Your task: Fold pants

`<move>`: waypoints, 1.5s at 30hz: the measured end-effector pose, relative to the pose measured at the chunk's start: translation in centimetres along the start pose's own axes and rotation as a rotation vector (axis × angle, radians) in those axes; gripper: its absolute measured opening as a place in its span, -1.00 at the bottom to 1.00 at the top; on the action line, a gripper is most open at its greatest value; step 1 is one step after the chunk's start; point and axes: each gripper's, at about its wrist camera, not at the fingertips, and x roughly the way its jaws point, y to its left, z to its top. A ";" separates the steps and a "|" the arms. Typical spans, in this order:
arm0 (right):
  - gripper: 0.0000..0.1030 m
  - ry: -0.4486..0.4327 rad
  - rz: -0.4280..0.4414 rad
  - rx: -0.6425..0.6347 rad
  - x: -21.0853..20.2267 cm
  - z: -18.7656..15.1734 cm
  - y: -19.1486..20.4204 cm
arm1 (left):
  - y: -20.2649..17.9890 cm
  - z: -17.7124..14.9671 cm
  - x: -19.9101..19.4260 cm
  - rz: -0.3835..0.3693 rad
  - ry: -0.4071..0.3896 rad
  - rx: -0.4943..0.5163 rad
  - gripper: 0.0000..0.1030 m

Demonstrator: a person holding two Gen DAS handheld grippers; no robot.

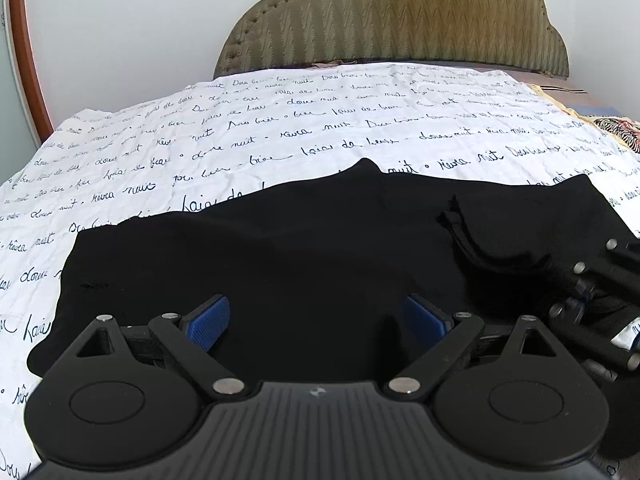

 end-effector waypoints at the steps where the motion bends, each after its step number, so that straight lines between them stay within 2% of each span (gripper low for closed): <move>1: -0.81 -0.006 0.025 -0.013 -0.1 -0.1 0.2 | 0.0 0.0 0.0 0.000 0.000 0.001 0.83; 4: -0.52 -0.010 0.078 -0.066 -0.9 -0.3 0.8 | 0.0 0.0 0.0 0.002 0.000 0.005 0.83; 6: -0.22 -0.024 0.120 -0.057 -2.5 0.0 -0.1 | 0.2 0.1 -0.1 0.004 -0.002 0.006 0.83; 8: -0.23 -0.064 0.190 0.041 -4.4 0.3 -2.7 | 0.5 0.1 -0.2 0.010 -0.002 -0.002 0.83; 9: -0.23 -0.079 0.179 0.101 -5.2 0.3 -4.2 | 0.7 0.1 -0.2 0.012 -0.001 -0.008 0.83; 11: -0.23 -0.066 0.096 0.181 -5.4 0.0 -7.3 | 1.1 0.2 -0.1 0.010 0.003 -0.027 0.83; 13: -0.23 0.014 -0.012 0.247 -3.7 -0.7 -10.3 | 1.3 0.2 -0.3 0.000 0.004 -0.043 0.83; 14: -0.23 0.070 -0.031 0.288 -2.4 -1.4 -11.8 | 1.3 0.2 -0.4 -0.005 0.003 -0.043 0.83; 15: -0.23 0.121 -0.027 0.336 -0.9 -2.1 -13.2 | 1.3 0.2 -0.6 -0.009 0.001 -0.039 0.83; 18: -0.30 0.246 0.075 0.449 4.1 -4.5 -16.1 | 1.3 0.1 -1.1 -0.007 -0.006 -0.021 0.83; 21: -0.25 0.236 0.098 0.554 4.0 -4.6 -17.4 | 1.8 0.1 -1.7 0.001 -0.019 -0.016 0.83; 23: -0.24 0.171 0.095 0.559 2.1 -4.1 -16.9 | 2.4 0.2 -1.8 0.011 -0.019 -0.033 0.83; 25: -0.19 0.155 0.124 0.582 1.5 -3.9 -16.2 | 3.0 0.3 -1.8 0.009 -0.015 -0.062 0.83; 27: 0.14 0.212 0.129 0.560 2.3 -4.5 -14.8 | 3.5 0.3 -1.7 0.001 -0.010 -0.086 0.83; 29: 0.15 0.226 0.079 0.509 2.2 -4.3 -13.3 | 3.9 0.1 -2.0 -0.005 -0.012 -0.090 0.83; 30: 0.15 0.231 0.054 0.524 1.7 -3.6 -12.9 | 4.1 0.0 -2.2 -0.003 -0.016 -0.087 0.83; 32: 0.17 0.162 0.098 0.542 0.4 -2.2 -11.6 | 4.5 -0.2 -2.4 0.009 -0.024 -0.084 0.84; 34: 0.42 0.130 0.130 0.476 -0.2 -0.7 -8.8 | 5.1 -0.4 -2.5 0.019 -0.027 -0.094 0.84; 35: 0.58 0.146 0.102 0.409 -0.1 -0.3 -7.3 | 5.5 -0.4 -2.5 0.020 -0.026 -0.101 0.83; 37: 0.63 0.191 0.019 0.289 0.8 -0.3 -4.5 | 6.4 -0.7 -2.8 0.026 -0.028 -0.112 0.83; 38: 0.72 0.184 -0.015 0.298 0.4 -0.4 -4.2 | 7.0 -0.9 -3.0 0.033 -0.033 -0.114 0.84; 40: 0.75 0.211 -0.035 0.376 -0.4 0.5 -4.6 | 8.5 -1.4 -3.5 0.051 -0.040 -0.117 0.84; 42: 1.00 0.143 -0.079 0.447 -2.1 1.9 -4.6 | 10.4 -1.8 -3.9 0.081 -0.043 -0.139 0.84; 43: 1.00 0.087 -0.090 0.464 -3.0 2.9 -4.2 | 11.5 -1.8 -4.0 0.097 -0.035 -0.166 0.84; 45: 1.00 0.003 -0.035 0.435 -4.4 5.0 -2.3 | 14.2 -1.8 -4.0 0.102 0.001 -0.255 0.83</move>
